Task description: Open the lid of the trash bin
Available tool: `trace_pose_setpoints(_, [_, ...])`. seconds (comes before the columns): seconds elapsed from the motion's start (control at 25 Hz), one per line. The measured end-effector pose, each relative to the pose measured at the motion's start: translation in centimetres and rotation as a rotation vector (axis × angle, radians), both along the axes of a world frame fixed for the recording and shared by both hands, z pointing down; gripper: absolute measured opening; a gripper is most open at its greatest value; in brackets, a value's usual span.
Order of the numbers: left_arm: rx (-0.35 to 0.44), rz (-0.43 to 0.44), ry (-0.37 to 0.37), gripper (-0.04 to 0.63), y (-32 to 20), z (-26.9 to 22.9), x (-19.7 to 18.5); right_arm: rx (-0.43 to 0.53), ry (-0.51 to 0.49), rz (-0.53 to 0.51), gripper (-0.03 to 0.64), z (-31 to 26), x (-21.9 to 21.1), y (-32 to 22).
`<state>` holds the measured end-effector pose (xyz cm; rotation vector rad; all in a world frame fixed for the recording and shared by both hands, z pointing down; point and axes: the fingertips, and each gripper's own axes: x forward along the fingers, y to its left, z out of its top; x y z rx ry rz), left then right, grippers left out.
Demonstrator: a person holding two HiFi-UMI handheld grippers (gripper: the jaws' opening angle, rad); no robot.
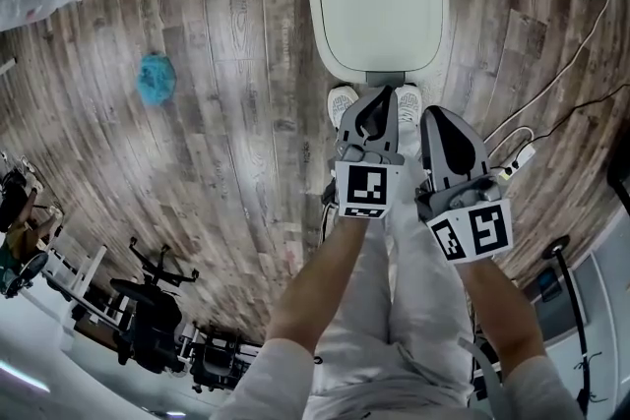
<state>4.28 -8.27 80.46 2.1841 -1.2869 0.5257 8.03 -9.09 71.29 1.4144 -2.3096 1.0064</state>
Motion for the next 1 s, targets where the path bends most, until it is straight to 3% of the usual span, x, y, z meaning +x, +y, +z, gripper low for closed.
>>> trace_pose_setpoints(1.0, [-0.013,0.011,-0.012,-0.002,0.4,1.7,0.5,-0.029,-0.016,0.011,0.017,1.1,-0.7,0.6])
